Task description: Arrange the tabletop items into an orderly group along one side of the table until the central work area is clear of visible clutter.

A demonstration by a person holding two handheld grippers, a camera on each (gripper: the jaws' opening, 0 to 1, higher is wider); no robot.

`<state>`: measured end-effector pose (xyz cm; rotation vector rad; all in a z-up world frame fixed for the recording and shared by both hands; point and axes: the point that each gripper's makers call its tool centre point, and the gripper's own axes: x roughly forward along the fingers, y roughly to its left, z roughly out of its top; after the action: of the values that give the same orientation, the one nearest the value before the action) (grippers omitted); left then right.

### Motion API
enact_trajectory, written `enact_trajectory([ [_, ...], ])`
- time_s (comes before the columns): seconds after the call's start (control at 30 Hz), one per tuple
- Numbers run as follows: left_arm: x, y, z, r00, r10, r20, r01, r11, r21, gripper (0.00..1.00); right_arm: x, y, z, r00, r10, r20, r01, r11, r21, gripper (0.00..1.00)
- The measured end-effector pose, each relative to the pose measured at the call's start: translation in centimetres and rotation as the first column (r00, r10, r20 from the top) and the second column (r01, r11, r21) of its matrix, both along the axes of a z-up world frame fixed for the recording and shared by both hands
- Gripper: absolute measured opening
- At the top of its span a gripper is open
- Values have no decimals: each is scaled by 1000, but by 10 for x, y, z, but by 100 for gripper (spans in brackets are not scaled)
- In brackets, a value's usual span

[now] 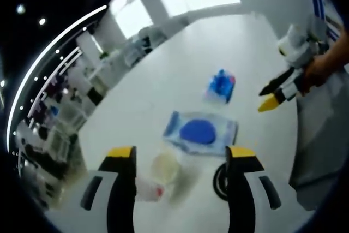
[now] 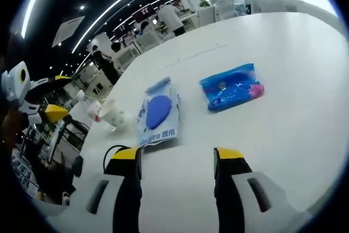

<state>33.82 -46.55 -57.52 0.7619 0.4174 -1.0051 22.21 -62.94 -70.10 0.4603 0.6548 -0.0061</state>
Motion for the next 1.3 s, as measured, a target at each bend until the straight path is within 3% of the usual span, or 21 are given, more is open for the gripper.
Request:
enact_trajectory([
  [0.5, 22, -14, 2, 998, -59, -8, 59, 997, 49, 62, -2, 14, -11, 998, -57, -34, 60, 993, 99, 48],
  [0.73, 44, -19, 4, 997, -68, -25, 69, 995, 65, 61, 0, 23, -13, 998, -56, -40, 61, 989, 131, 46],
  [1.3, 78, -33, -25, 991, -69, -117, 82, 991, 104, 54, 5, 44, -25, 996, -49, -77, 62, 982, 177, 40],
])
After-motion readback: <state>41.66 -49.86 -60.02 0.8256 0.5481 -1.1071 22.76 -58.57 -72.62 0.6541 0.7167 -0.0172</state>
